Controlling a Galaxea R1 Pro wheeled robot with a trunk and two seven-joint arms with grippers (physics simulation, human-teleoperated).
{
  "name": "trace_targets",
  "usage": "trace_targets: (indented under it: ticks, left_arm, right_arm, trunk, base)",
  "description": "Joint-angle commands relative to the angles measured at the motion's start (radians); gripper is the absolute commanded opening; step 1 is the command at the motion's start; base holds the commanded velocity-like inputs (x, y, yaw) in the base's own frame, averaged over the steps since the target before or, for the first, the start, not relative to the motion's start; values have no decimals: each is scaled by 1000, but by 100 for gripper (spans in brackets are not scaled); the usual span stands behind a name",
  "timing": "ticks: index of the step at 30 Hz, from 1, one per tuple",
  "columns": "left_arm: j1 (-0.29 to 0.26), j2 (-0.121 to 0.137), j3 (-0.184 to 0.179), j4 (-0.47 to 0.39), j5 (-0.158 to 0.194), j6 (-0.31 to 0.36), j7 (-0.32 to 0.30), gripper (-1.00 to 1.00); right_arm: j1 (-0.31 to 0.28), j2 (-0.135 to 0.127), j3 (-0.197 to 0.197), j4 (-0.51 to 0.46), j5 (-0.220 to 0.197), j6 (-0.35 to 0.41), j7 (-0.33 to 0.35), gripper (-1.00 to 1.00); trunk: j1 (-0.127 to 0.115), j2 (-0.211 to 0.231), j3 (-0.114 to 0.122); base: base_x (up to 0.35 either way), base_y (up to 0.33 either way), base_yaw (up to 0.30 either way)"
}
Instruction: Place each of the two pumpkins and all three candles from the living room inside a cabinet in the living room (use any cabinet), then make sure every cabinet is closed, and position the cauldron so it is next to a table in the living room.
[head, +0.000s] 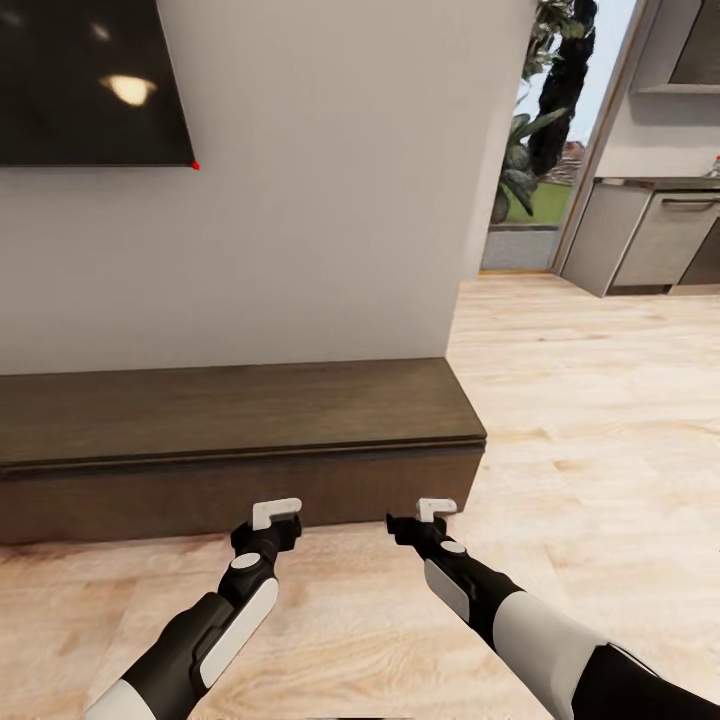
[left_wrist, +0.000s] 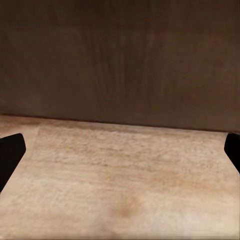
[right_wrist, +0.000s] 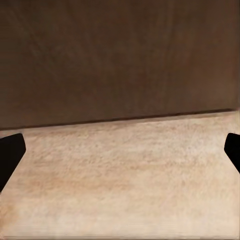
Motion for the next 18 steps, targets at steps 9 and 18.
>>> trace_targets:
  ticks: [9, 18]
  left_arm:
    - [-1, 1, -4, -2, 5, 4, 8, 100]
    - [-1, -5, 1, 1, 11, 5, 6, 100]
  right_arm:
    - [-1, 0, 9, 0, -10, -5, -6, 100]
    - [-1, 0, 9, 0, -11, -5, -7, 100]
  trunk:
    - [0, 0, -1]
    - [0, 0, -1]
  base:
    - [-92, 0, 0]
    - [-12, 0, 0]
